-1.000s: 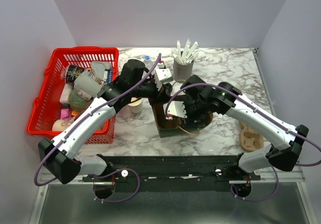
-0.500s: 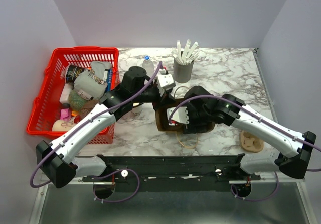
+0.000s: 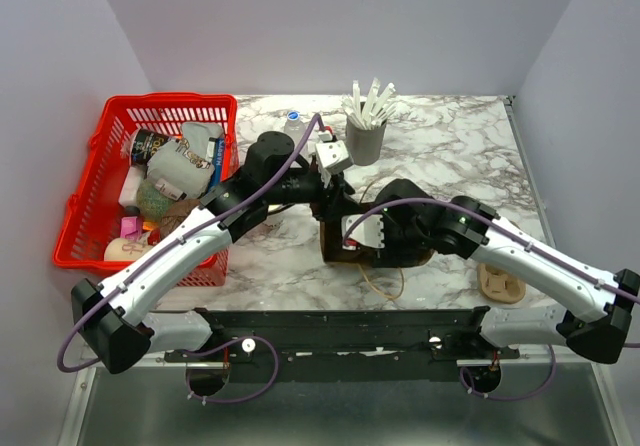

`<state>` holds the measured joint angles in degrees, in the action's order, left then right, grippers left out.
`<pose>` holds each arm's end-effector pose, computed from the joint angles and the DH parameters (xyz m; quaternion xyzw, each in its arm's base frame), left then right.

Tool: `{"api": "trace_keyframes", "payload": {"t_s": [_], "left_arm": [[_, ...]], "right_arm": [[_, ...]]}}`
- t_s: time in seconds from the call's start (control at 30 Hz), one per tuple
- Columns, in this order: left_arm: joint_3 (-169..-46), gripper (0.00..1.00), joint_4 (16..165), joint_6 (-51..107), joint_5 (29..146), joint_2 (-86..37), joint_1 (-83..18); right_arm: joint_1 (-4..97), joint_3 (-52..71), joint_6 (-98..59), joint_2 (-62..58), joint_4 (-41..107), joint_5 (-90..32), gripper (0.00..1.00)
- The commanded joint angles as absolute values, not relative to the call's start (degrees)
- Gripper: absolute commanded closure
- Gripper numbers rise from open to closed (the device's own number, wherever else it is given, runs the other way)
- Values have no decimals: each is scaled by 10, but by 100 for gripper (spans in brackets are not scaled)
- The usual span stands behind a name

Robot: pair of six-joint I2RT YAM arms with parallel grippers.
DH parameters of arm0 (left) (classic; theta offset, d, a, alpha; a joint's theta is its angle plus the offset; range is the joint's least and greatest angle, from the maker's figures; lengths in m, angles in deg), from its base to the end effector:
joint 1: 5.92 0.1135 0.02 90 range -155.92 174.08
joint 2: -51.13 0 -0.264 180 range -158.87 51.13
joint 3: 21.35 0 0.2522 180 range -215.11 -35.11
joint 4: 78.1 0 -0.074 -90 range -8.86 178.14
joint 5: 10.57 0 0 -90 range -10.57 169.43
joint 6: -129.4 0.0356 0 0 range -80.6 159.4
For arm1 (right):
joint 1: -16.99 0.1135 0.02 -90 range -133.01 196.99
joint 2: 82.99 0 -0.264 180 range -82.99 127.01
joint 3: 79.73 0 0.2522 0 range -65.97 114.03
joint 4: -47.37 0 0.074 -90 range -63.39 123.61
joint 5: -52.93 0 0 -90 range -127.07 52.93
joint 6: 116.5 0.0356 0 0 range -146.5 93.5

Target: Pack the takeout coffee

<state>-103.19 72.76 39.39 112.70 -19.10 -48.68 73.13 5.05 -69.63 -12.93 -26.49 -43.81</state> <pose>0.1899 -0.2022 0.3814 0.4393 0.6580 -0.4215 0.4432 0.1316 0.1886 0.3319 -0.7231 0.6351 -0.0262 0.2703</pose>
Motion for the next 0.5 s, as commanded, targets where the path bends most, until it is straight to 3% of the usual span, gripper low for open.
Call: {"api": "trace_keyframes", "payload": {"t_s": [0.0, 0.27, 0.47], "left_arm": [[-1060, 49, 660, 441, 1159, -183, -480], [-1050, 49, 654, 470, 1270, -201, -449], [-1002, 43, 725, 462, 1335, -166, -437]], "right_arm": [[736, 26, -673, -168, -278, -464, 65], [739, -15, -640, -211, -303, -439, 66], [741, -23, -639, -222, -298, -459, 67]]}}
